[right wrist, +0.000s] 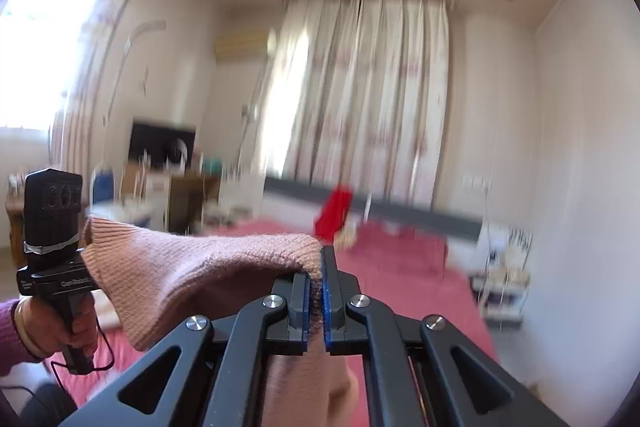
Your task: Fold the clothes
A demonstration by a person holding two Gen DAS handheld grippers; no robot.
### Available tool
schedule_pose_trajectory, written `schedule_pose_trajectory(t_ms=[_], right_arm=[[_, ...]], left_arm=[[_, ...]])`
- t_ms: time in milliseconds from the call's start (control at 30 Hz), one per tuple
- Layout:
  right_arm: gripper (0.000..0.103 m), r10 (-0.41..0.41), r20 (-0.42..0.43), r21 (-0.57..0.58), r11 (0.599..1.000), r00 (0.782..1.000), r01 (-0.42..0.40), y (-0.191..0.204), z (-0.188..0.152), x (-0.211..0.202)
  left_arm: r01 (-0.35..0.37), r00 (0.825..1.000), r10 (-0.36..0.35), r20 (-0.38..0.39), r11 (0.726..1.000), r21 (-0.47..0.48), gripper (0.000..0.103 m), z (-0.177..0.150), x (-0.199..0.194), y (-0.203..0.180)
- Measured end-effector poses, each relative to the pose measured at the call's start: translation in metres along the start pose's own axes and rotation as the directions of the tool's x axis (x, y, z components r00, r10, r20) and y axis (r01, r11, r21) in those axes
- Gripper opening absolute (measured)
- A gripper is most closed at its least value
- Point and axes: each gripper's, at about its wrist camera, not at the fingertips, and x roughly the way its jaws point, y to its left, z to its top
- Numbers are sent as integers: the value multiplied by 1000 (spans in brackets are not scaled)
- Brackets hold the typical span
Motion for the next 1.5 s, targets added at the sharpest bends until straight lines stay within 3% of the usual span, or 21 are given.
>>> schedule_pose_trajectory(t_ms=[167, 267, 433, 567, 700, 800, 833, 900, 967, 1033, 1100, 1133, 1167, 1200, 1267, 1300, 1333, 1367, 1433, 1467, 1500], right_arm=[[3, -11, 134, -12, 1000, 991, 13, 11, 61, -43], [3, -6, 163, -18, 1000, 987, 9, 12, 79, -58], [3, -3, 58, 7, 1000, 998, 3, 3, 54, -17], [3, 7, -110, 46, 999, 994, -2, -16, -10, 74], [3, 6, -312, 62, 998, 950, 14, -28, -82, 193], [5, 1, -452, 106, 993, 892, 52, -55, -142, 284], [11, 1, -494, 136, 988, 869, 76, -65, -167, 315], [15, 1, -600, 161, 980, 800, 120, -78, -221, 364], [15, 4, -685, 170, 973, 728, 155, -87, -273, 399], [17, 1, -710, 169, 971, 704, 168, -94, -311, 408], [18, -7, -720, 162, 971, 694, 178, -103, -342, 404], [18, 3, -728, 176, 967, 685, 183, -108, -354, 396], [18, 20, -735, 200, 962, 678, 188, -115, -366, 388], [18, 42, -738, 227, 956, 674, 188, -119, -375, 377], [18, 108, -745, 281, 946, 658, 163, -124, -390, 346], [18, 136, -751, 296, 944, 647, 144, -124, -394, 330], [18, 169, -761, 308, 944, 627, 120, -119, -399, 315], [18, 204, -774, 318, 944, 600, 89, -112, -406, 298], [19, 266, -798, 336, 941, 541, 32, -96, -420, 267], [19, 288, -810, 339, 941, 511, 7, -86, -428, 253], [19, 309, -821, 343, 939, 480, -17, -75, -436, 239]], left_arm=[[-8, 999, 2, 51, 993, 115, 9, 86, -46, -40], [-21, 999, 16, 33, 985, 172, 10, 112, -52, -54], [-52, 992, 76, -97, 973, 227, 10, 92, -11, -30], [-100, 948, 152, -280, 976, 192, 10, 23, 63, 47], [-196, 867, 228, -444, 974, 116, 10, -68, 146, 139], [-279, 795, 287, -534, 955, 97, 14, -140, 213, 205], [-305, 766, 305, -566, 947, 98, 14, -167, 235, 225], [-330, 694, 307, -652, 940, 92, 15, -224, 270, 255], [-328, 598, 253, -761, 943, 56, 15, -288, 292, 278], [-335, 516, 229, -826, 941, 51, 15, -336, 304, 293], [-372, 475, 198, -858, 928, 8, 15, -368, 307, 312], [-404, 470, 169, -866, 914, -41, 15, -376, 307, 323], [-440, 479, 142, -866, 893, -97, 15, -378, 304, 334], [-471, 496, 118, -860, 869, -153, 16, -376, 302, 346], [-542, 547, 107, -830, 801, -254, 18, -361, 298, 374], [-566, 569, 107, -815, 770, -294, 24, -353, 294, 385], [-590, 582, 108, -806, 738, -327, 30, -345, 291, 395], [-617, 582, 110, -805, 705, -350, 45, -338, 286, 402], [-649, 597, 124, -793, 656, -386, 52, -324, 274, 412], [-641, 617, 140, -774, 660, -392, 52, -314, 267, 410], [-635, 622, 168, -765, 679, -368, 52, -308, 258, 402]])
